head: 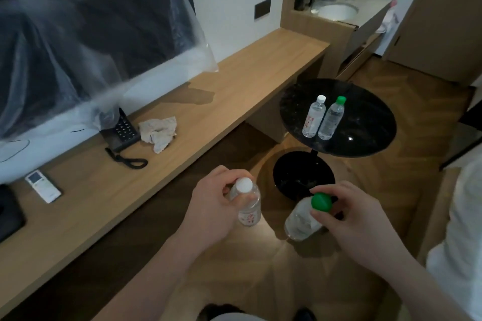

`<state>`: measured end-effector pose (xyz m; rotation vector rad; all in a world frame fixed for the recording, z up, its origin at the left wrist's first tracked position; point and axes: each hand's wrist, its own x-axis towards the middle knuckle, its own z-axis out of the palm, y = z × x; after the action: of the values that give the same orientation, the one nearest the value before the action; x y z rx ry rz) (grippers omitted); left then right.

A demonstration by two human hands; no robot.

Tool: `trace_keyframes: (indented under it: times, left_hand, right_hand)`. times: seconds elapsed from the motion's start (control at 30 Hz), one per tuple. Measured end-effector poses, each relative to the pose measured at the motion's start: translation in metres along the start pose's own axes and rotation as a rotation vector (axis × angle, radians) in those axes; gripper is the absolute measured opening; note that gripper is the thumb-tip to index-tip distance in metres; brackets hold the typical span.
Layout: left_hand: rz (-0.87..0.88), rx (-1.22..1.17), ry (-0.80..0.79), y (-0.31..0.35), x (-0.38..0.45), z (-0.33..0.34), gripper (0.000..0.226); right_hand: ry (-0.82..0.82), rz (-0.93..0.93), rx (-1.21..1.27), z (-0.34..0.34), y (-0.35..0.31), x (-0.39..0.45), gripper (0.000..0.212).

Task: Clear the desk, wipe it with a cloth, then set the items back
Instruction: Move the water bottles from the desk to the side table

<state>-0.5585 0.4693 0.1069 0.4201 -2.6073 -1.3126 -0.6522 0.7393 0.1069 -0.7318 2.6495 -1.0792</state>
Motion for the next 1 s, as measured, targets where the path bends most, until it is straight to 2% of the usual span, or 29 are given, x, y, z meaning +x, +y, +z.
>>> trace_keyframes:
  times: [0.17,0.37,0.6,0.8,1.0]
  left_hand:
    - [-0.083,-0.015,0.073,0.043,0.013,0.048,0.029]
    - [-0.110,0.012,0.055,0.060,0.048,0.087,0.026]
    - [-0.113,0.075,0.083,0.059,0.133,0.141,0.028]
    - [-0.102,0.029,0.025,0.069,0.217,0.180,0.027]
    - [-0.121,0.036,0.066,0.073,0.278,0.212,0.028]
  right_hand:
    - [-0.082,-0.063,-0.022,-0.056,0.049,0.035,0.038]
    - [-0.113,-0.102,-0.017,-0.100,0.091,0.082,0.036]
    - [-0.106,-0.083,0.017,-0.134,0.138,0.146,0.034]
    - [-0.043,-0.025,-0.039,-0.168,0.182,0.200,0.037]
    - [-0.082,0.001,-0.039,-0.181,0.210,0.258,0.040]
